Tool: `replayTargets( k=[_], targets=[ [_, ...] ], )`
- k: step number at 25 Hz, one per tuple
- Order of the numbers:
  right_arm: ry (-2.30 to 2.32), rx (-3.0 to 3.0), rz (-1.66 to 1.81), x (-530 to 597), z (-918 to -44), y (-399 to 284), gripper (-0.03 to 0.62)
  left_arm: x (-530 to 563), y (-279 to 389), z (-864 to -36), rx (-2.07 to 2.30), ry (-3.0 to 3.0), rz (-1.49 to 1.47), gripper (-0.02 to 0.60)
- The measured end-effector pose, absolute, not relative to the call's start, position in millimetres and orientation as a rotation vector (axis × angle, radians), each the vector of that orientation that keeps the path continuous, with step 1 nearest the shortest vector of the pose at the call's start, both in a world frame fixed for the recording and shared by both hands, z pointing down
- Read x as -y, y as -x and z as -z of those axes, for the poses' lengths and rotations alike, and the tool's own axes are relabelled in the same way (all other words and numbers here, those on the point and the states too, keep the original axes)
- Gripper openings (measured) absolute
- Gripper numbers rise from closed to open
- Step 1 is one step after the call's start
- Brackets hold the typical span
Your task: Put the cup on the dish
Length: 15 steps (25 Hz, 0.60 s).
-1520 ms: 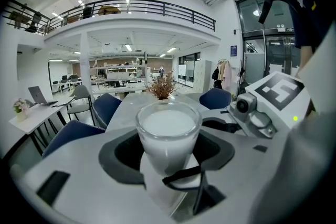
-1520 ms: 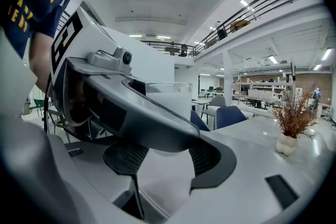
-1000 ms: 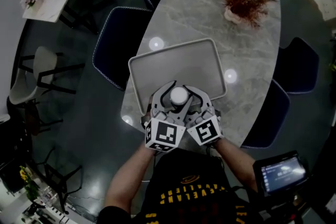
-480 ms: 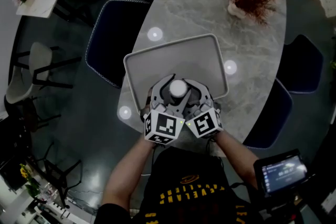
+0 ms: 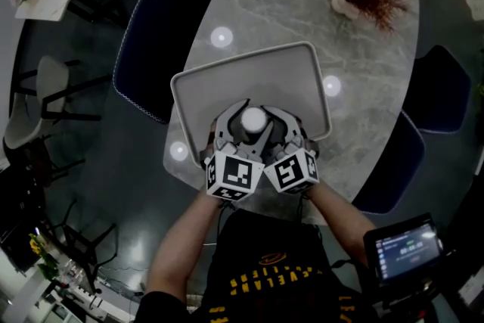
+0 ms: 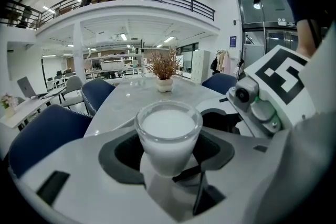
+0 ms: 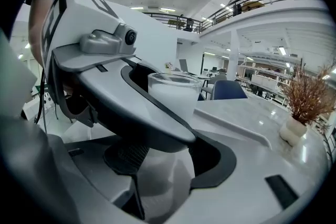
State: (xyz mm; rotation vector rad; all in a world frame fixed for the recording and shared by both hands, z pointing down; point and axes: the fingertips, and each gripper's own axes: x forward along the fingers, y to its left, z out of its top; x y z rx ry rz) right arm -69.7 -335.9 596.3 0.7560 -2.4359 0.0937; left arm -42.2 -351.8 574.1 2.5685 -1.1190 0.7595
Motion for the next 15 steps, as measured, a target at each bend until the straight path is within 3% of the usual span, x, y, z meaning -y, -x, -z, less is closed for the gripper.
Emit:
replayTargets(
  k=[15],
  targets=[
    [-0.664, 2.334, -0.024, 339.7, -615.1, 72.8, 0.239, 357.9, 47.2, -593.4, 1.120, -2.542, -0.803, 0.258]
  ],
)
